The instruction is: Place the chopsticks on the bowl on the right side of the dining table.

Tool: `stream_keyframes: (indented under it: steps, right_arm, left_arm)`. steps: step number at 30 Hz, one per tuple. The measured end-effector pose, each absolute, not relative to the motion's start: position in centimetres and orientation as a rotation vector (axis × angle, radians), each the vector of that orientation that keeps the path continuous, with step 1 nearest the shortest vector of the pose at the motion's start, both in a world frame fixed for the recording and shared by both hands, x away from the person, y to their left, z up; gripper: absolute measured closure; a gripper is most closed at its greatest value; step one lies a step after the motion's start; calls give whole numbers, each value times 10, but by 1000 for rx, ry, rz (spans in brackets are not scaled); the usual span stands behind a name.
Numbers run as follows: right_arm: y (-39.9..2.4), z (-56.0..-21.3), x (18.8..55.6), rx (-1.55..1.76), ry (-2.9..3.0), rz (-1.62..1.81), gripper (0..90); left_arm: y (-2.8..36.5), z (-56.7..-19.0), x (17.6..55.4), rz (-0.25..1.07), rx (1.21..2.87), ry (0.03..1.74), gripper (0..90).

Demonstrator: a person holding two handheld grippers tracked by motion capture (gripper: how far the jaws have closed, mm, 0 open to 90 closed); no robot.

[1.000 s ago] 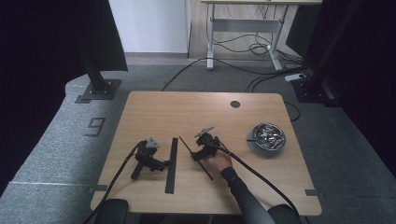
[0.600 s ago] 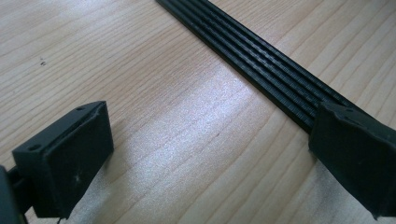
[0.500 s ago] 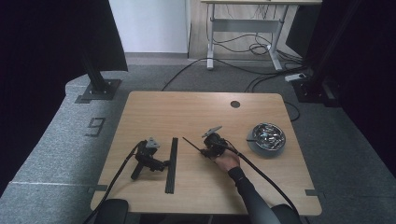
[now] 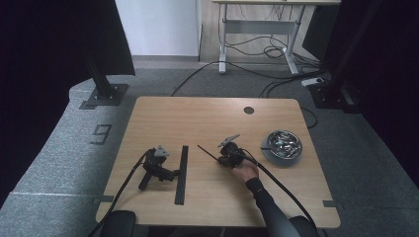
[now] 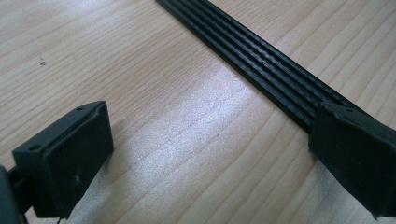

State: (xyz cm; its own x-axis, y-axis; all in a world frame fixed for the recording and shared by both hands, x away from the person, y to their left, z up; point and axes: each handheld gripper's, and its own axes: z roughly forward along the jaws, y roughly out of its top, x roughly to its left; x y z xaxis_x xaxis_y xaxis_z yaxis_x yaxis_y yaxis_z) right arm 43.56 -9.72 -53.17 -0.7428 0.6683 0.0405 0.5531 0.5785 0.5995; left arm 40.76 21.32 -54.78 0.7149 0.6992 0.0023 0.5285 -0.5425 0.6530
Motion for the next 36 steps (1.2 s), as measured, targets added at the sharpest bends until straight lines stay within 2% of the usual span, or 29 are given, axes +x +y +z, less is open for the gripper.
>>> stream_keyframes:
  steps: [18,36]
  right_arm:
    - [-140,-531,418,1128,2568,849,854]
    - [-200,-532,389,1269,2487,824,853]
  left_arm:
    - [213,-548,408,349,2280,927,0]
    - [213,-548,408,349,2280,927,0]
